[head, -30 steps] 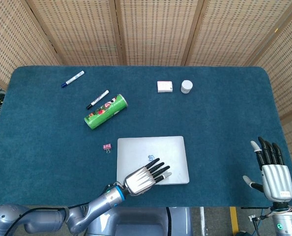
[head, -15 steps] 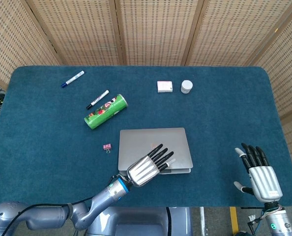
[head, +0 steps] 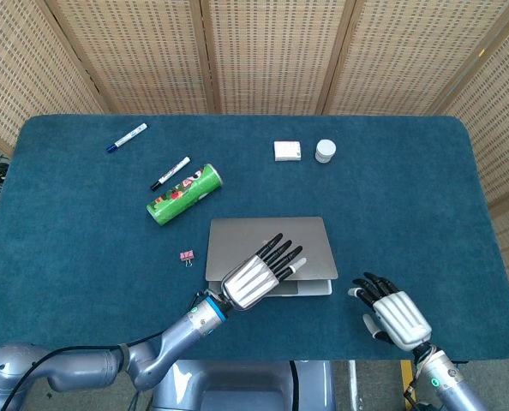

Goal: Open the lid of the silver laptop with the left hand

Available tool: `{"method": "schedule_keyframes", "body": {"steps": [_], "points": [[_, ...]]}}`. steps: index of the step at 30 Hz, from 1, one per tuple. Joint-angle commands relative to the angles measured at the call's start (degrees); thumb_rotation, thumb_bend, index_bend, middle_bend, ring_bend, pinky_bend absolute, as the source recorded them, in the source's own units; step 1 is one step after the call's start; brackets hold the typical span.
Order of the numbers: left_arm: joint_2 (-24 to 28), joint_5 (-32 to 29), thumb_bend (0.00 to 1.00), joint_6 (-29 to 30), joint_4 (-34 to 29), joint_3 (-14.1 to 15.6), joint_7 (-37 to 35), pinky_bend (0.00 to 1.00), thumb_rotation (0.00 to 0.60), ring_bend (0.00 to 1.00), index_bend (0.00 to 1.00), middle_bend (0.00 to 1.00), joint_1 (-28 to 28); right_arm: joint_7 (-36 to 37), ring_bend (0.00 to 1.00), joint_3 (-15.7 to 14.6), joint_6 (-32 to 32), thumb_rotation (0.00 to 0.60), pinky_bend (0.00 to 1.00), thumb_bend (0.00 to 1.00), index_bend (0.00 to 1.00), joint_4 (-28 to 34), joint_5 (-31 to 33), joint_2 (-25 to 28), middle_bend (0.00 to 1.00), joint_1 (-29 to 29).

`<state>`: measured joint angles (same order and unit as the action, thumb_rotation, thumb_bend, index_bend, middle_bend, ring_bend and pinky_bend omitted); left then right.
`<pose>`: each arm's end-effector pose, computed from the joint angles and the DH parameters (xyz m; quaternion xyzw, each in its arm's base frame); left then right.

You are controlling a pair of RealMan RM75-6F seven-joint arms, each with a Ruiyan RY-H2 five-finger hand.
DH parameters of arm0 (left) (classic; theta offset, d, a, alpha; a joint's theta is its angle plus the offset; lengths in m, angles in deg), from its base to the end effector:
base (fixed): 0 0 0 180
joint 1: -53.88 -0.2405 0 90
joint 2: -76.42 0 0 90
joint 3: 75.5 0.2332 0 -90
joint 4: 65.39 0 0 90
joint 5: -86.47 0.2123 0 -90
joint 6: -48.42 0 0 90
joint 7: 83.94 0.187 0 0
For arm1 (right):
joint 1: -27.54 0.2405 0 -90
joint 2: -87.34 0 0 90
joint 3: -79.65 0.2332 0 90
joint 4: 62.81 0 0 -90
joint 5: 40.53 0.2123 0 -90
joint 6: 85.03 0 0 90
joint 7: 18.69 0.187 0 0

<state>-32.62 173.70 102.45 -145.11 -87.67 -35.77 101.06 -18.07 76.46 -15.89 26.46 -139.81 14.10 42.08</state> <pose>0.0272 0.2860 -0.1182 -0.8396 -0.0417 -0.4116 0.3521 -0.2345 -0.2227 0.0245 0.7474 -0.3977 0.3694 0.3831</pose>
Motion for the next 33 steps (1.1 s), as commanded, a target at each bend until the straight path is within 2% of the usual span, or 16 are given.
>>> {"method": "schedule_keyframes", "body": {"steps": [1,6,17,33], "points": [[0.2,-0.6,0.43,0.0,-0.2,0.1,-0.1,0.0,0.6,0.0,0.0,0.0,0.3,1.6,0.11,-0.5,-2.6,0.6,0.18,0.63,0.25,-0.5,0.4,-1.9,0.19,1.8],[0.4,-1.6,0.43,0.3,-0.3,0.3,0.1,0.0,0.6,0.0,0.0,0.0,0.7,0.9,0.11,0.4,-5.0,0.6,0.18,0.68,0.25,-1.2,1.0,-5.3,0.18,4.1],[0.4,-2.7,0.43,1.2,0.6,1.3,-1.2,0.0,0.6,0.0,0.0,0.0,1.5,-5.9,0.11,3.0,-10.6,0.6,0.18,0.75,0.25,-2.0,8.1,-12.2,0.16,7.1],[0.0,-3.8,0.43,2.3,1.1,0.9,-1.1,0.0,0.6,0.0,0.0,0.0,3.0,-13.8,0.1,3.1,-13.0,0.6,0.18,0.75,0.25,-1.4,15.1,-13.5,0.18,7.9]]}}
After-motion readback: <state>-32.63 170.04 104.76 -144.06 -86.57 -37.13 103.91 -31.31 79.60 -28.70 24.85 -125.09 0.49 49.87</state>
